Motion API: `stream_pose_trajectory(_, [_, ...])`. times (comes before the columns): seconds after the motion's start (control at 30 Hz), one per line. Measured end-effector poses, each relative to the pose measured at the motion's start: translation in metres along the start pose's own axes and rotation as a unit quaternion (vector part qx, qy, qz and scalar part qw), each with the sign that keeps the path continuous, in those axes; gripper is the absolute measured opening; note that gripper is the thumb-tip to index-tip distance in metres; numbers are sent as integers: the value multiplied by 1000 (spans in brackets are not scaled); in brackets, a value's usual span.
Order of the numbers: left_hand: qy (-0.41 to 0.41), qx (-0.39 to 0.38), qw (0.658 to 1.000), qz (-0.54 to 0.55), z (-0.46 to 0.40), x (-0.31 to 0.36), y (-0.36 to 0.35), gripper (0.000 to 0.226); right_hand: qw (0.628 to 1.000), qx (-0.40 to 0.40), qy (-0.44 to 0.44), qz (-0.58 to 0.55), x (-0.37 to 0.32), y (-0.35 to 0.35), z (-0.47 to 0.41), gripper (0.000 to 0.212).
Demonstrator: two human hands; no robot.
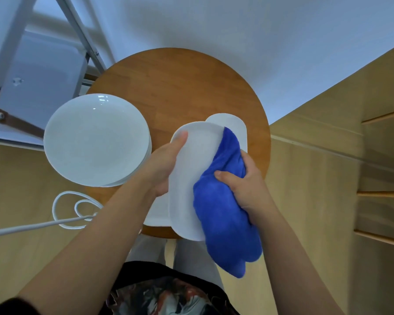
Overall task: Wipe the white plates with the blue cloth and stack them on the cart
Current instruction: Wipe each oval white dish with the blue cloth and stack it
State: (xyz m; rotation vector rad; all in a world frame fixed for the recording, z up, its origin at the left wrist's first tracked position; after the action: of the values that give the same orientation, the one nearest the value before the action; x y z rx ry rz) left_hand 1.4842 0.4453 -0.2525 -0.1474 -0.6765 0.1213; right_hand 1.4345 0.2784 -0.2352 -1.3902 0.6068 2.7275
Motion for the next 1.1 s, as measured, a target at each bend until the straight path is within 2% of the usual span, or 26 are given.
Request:
stream_pose_trajectory(0.1, [-1,17,1000,15,-1,6,-7,28,999,42,4,-10,1,-1,2,51])
stream_pose_trajectory(0.23, [5,36,997,72,-5,9,-8,44,996,75,-49,-22,24,-3,20,25])
stream_pose_trajectory(0.33, [-4,39,997,69,-5,8,-9,38,991,78,-101,-37,36,-2,34,12])
stream_pose_trajectory(0.4, [-5,68,995,79,-6,4,-4,36,992,71,-104,7,33,7,38,8])
stream_pose_trajectory(0.47, [-19,109,991,80,-8,4,5,38,988,85,-48,121,24,20,46,13])
stream_pose_trajectory(0.53, [-45,111,991,52,-8,8,11,38,972,106,49,202,1,28,55,20])
stream_pose_trajectory(0.63, [-52,32,998,3,-3,9,2,44,955,66,194,216,-27,20,46,37])
stream_pose_trajectory(0.7, [-83,-9,996,-12,3,7,-11,45,935,76,252,239,-34,8,27,44])
stream_pose_trajectory(0.87, [-154,-23,987,-33,8,11,-26,31,898,198,307,246,-36,-12,-4,38])
stream_pose_trajectory(0.97, [-180,-13,983,-31,7,16,-26,30,888,180,358,227,-35,-30,-1,26])
stream_pose_trajectory(1.1, [-193,44,980,8,6,22,-24,33,870,161,400,239,-25,-54,22,28])
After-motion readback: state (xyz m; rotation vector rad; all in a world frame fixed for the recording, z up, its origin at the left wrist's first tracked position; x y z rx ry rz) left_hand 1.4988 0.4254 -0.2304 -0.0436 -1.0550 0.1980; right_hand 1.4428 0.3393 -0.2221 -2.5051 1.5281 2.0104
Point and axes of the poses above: each hand's wrist, its own z-axis away from the middle knuckle, its own y-axis out of the back of the hand, x = y × z, the point moved 2 cm from there along -z, towards the middle knuckle, and after that the axes turned 12 degrees about x, right-handed, at the moved point
